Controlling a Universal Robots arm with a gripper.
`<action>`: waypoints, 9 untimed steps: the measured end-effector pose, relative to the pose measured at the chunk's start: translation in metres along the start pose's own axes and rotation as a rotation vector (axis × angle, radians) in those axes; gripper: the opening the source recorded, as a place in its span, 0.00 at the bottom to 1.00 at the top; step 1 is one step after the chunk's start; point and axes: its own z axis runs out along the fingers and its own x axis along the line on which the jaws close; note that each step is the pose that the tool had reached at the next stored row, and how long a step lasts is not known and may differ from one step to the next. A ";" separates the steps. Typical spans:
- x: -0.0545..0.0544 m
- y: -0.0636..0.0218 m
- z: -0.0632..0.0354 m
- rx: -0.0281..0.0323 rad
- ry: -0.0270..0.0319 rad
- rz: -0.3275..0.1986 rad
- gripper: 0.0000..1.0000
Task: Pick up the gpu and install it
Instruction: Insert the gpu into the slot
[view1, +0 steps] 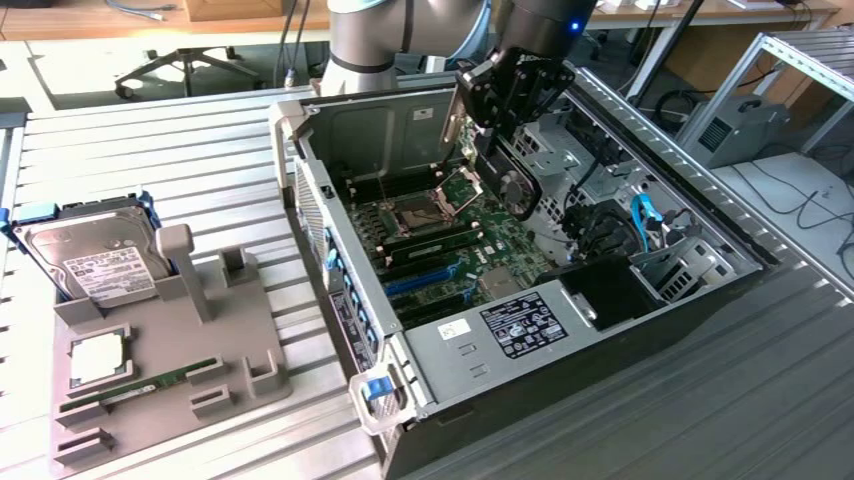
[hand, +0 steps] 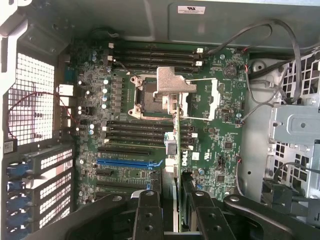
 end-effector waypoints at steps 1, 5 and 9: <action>0.000 0.0000 0.0000 0.0000 0.0000 -0.001 0.27; 0.000 0.0000 0.0000 0.0002 0.0001 -0.005 0.27; 0.000 0.0000 0.0000 0.0005 0.0002 -0.010 0.27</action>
